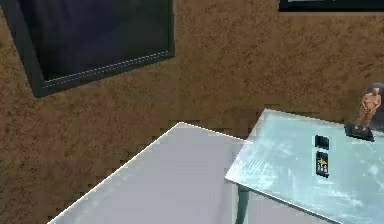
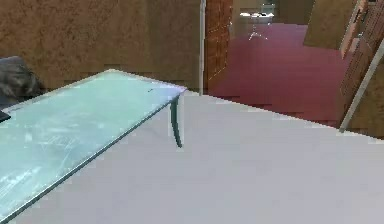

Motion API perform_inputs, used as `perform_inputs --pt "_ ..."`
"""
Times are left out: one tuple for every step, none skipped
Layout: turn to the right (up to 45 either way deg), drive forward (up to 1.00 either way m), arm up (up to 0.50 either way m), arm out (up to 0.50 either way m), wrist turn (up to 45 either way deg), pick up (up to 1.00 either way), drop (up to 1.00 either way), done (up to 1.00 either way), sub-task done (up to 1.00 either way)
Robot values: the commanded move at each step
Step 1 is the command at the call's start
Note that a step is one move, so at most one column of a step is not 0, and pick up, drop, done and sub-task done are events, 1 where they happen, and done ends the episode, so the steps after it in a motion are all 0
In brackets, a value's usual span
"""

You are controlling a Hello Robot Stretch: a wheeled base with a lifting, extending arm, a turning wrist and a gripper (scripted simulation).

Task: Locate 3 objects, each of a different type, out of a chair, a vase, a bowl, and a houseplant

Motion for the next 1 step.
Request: perform_inputs --pt "-21.0 0.00 0.00 0.00 0.0 0.00 0.00 0.00 0.00"
